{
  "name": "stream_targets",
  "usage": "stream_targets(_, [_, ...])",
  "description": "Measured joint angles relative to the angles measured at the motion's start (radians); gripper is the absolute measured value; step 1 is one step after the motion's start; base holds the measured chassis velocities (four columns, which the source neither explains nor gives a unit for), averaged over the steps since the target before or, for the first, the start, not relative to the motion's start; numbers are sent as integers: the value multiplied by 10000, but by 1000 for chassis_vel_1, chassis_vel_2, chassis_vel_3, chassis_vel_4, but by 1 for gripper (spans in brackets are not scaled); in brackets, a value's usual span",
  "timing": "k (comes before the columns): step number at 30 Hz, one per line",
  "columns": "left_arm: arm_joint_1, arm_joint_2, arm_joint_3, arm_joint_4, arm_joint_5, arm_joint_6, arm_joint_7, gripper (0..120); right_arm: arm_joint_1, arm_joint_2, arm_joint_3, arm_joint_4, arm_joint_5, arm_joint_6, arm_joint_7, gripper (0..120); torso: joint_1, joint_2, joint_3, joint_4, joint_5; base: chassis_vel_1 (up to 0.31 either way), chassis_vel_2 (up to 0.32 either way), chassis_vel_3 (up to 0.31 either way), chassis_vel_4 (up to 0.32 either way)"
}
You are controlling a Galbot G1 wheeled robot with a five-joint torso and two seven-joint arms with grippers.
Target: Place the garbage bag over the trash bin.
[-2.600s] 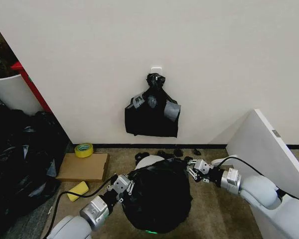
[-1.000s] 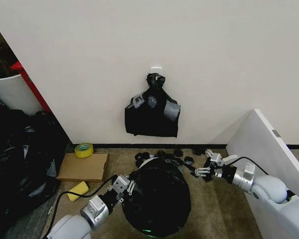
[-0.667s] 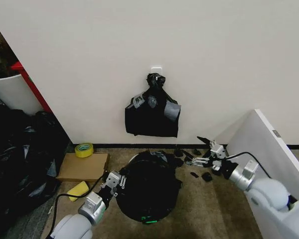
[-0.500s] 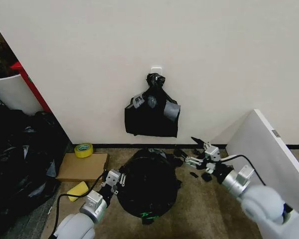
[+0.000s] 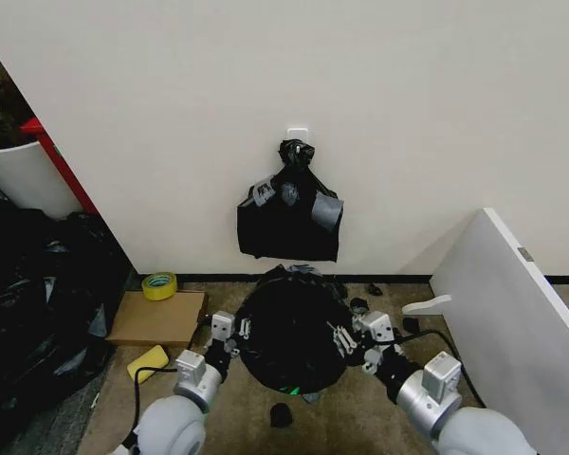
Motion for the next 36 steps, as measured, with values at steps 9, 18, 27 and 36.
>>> stream_targets(9, [-379, -327, 734, 116, 680, 139, -378, 1, 1131, 940, -1207, -983, -769, -1331, 855, 0, 0, 0, 0, 1, 2, 0, 0, 0, 0])
stream_targets(18, [-371, -239, 1221, 90, 1460, 284, -475, 1, 1593, 1908, -2010, -2817, -2977, -1888, 1188, 0, 0, 0, 0, 0, 3, 0, 0, 0, 0])
stream_targets(27, [-270, -176, 1355, -122, 1970, 292, -246, 1, 2352, 2604, -2535, -3999, -4144, -2036, 899, 0, 0, 0, 0, -1, 1, 0, 0, 0, 0])
stream_targets(36, [199, 89, 1249, -412, 2627, 129, -105, 1, 3456, 3121, -3305, -5101, -4513, -2781, 1510, 0, 0, 0, 0, 1, 1, 0, 0, 0, 0])
